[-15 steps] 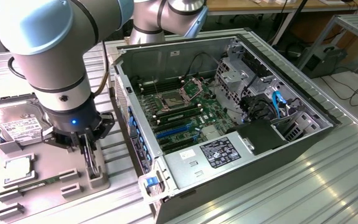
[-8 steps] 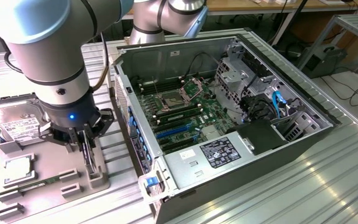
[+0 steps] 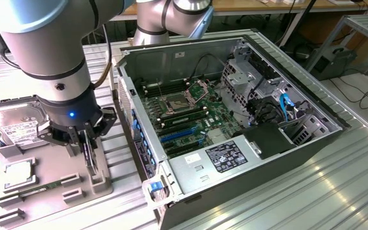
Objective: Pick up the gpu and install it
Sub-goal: 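Pick up the gpu and move the gpu toward the slot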
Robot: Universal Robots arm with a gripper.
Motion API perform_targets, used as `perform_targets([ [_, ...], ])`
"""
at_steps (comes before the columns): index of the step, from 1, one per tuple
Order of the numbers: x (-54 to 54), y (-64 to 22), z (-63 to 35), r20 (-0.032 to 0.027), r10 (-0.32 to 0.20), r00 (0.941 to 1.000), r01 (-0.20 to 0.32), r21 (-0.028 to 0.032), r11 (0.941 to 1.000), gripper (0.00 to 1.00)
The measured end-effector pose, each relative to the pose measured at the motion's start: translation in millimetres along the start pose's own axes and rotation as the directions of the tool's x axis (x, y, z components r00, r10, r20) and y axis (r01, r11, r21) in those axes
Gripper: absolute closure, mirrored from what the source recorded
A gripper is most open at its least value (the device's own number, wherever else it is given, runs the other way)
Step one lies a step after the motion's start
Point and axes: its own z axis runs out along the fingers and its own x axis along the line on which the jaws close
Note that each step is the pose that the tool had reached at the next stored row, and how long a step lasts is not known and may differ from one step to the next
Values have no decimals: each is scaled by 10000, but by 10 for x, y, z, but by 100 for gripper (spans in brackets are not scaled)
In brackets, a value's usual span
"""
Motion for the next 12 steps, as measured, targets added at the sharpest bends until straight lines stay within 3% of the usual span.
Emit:
perform_targets([
  [12,-5,5,-189,-5,0,10000,0,4,10000,72],
])
